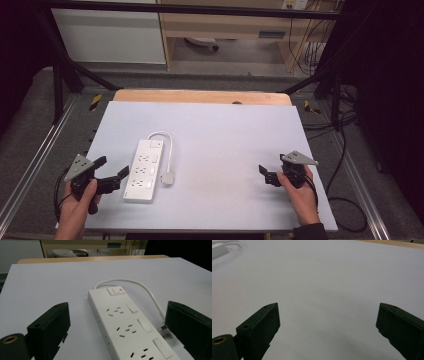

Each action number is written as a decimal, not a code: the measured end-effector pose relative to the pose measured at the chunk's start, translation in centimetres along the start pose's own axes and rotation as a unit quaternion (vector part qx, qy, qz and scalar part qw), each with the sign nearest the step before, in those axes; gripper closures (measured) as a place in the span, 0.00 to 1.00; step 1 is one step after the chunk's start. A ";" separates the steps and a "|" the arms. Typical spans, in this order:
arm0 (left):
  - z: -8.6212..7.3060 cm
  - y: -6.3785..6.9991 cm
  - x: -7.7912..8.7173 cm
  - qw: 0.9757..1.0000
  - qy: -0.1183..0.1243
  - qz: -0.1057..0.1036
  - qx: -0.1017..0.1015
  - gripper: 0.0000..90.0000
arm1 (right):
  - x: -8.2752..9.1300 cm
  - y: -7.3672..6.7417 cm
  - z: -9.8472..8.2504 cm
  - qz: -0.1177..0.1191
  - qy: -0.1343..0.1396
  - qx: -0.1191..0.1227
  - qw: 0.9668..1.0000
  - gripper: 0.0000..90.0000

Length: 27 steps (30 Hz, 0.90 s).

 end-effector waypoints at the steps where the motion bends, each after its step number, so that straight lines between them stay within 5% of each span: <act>1: 0.0 0.0 0.0 1.000 0.001 0.000 0.000 0.07 | 0.0 0.0 0.0 -0.001 0.001 -0.001 1.000 0.06; 27: 0.4 0.4 0.2 1.000 0.003 -0.016 -0.005 0.07 | 0.2 -0.3 0.4 -0.002 0.021 0.022 1.000 0.05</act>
Point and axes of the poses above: each handheld gripper's, and its own axes: x roughly backward along the jaws, z roughly out of its top, y roughly to its right, the point moved 3 cm from there along -x, roughly forward along the jaws, and after that the axes turned 1 degree about -y, right-handed, at the moved point
